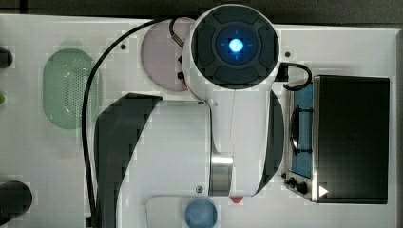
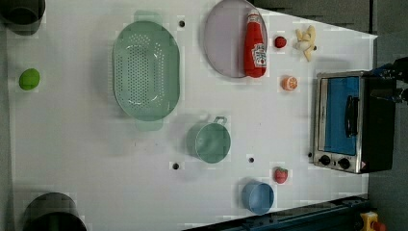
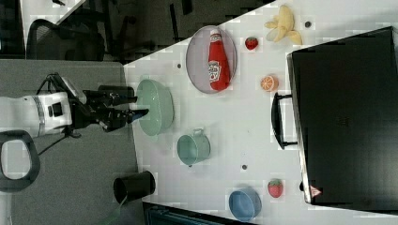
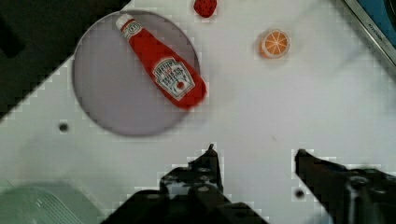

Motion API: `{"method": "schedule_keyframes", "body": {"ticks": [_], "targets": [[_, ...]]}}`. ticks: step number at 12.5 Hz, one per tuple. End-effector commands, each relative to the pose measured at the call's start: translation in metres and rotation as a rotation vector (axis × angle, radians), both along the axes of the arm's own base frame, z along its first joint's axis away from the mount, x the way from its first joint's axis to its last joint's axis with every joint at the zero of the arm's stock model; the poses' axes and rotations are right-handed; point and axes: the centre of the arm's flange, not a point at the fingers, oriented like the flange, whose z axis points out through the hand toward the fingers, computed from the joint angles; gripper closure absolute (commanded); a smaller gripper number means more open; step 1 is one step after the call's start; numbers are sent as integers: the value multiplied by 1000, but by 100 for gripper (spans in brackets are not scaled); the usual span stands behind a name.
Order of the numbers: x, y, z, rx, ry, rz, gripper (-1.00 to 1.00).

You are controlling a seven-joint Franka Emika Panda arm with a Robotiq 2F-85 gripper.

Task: Pick ketchup from plate and place it on table.

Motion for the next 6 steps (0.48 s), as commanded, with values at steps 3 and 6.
{"method": "schedule_keyframes", "body": {"ticks": [3, 6], "targets": [[-66, -11, 22, -14, 74, -57, -99], [-64, -12, 22, -13, 67, -59, -100]]}}
